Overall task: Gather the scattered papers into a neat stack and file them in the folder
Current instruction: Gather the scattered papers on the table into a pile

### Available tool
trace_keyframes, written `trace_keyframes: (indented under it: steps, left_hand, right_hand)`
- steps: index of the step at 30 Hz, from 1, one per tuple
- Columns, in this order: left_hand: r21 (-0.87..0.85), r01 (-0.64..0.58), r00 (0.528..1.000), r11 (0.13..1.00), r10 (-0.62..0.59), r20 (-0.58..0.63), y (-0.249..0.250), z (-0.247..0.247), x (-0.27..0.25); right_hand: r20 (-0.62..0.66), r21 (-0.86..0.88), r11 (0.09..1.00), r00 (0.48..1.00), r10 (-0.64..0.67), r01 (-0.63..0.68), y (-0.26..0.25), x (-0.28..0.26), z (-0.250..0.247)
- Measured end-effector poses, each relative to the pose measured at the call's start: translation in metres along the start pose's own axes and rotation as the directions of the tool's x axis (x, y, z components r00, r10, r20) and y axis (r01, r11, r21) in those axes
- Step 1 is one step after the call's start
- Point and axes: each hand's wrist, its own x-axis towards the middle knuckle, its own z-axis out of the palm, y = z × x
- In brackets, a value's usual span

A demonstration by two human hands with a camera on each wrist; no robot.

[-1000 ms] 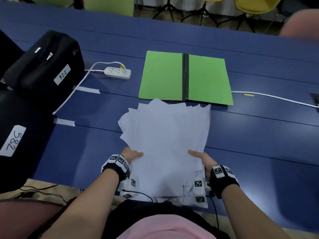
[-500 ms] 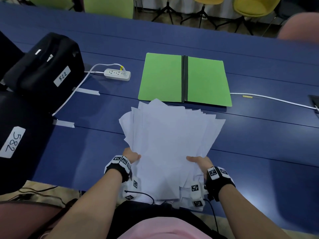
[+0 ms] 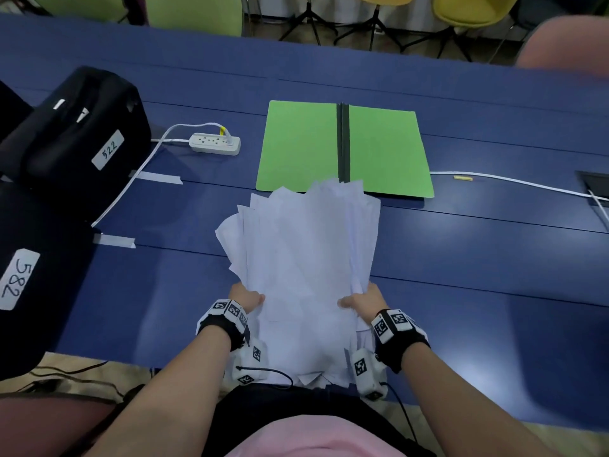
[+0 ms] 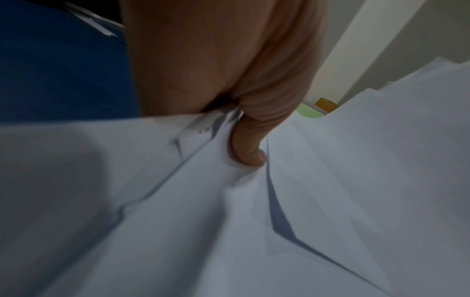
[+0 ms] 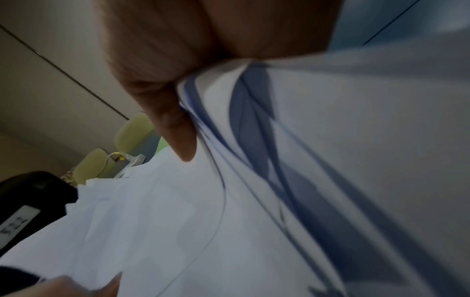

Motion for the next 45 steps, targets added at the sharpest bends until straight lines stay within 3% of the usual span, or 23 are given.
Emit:
trace_keyframes:
  steps: [5, 12, 17, 23, 26, 30, 31, 35, 38, 42, 45]
  left_hand:
    - [0.021, 0.02, 1.0, 1.0, -0.019, -0.022, 0.0, -0.002, -0.003]
    - [-0.105, -0.044, 0.998, 0.993, 0.039, -0.044, -0.004, 0.004, -0.005]
    - [-0.053, -0.022, 1.0, 0.998, 0.021, -0.018, 0.0, 0.001, -0.01]
    - [0.009, -0.016, 1.0, 1.0, 0.016, 0.007, 0.001, -0.002, -0.015]
    - [-0.005, 0.03, 0.998, 1.0, -0.029, 0.055, 0.003, -0.004, -0.015]
    - [-0.387, 0.088, 0.99, 0.918, -0.039, 0.133, 0.003, -0.006, -0.019]
    - [-0.396, 0.091, 0.99, 0.914, -0.04, 0.136, 0.002, -0.007, -0.02]
    - [-0.198, 0.115, 0.991, 0.973, -0.1, 0.084, -0.004, -0.006, -0.015]
    - [-0.019, 0.079, 0.996, 0.997, -0.079, 0.038, -0.001, -0.004, -0.012]
    - [-0.064, 0.046, 0.997, 0.997, -0.042, 0.064, -0.004, -0.017, -0.008]
    - [-0.159, 0.052, 0.987, 0.986, -0.027, 0.157, -0.033, -0.04, 0.029]
  right_hand:
    - [0.136, -0.192, 0.973, 0.986, -0.099, 0.124, -0.007, -0.016, 0.021]
    - [0.18, -0.342, 0.925, 0.977, -0.112, 0.169, -0.008, -0.029, 0.022]
    - [0.164, -0.371, 0.906, 0.975, -0.152, 0.203, -0.009, -0.022, 0.015]
    - [-0.011, -0.261, 0.964, 0.998, -0.064, 0.059, 0.002, -0.008, -0.007]
    - [0.005, -0.233, 0.972, 1.0, 0.017, -0.015, 0.008, 0.003, -0.011]
    - [0.055, -0.198, 0.979, 0.997, 0.055, -0.043, 0.013, 0.009, -0.011]
    - [0.082, -0.185, 0.982, 0.995, 0.055, -0.039, 0.013, 0.008, -0.01]
    - [0.164, -0.14, 0.99, 0.986, 0.041, -0.017, 0.014, 0.0, -0.003]
    - [0.169, -0.076, 0.997, 0.986, -0.003, 0.016, 0.018, -0.009, 0.005]
    - [0.124, 0.044, 0.999, 0.992, 0.018, -0.024, 0.03, -0.013, 0.005]
    - [0.188, 0.298, 0.941, 0.976, 0.107, -0.161, 0.036, -0.013, -0.01]
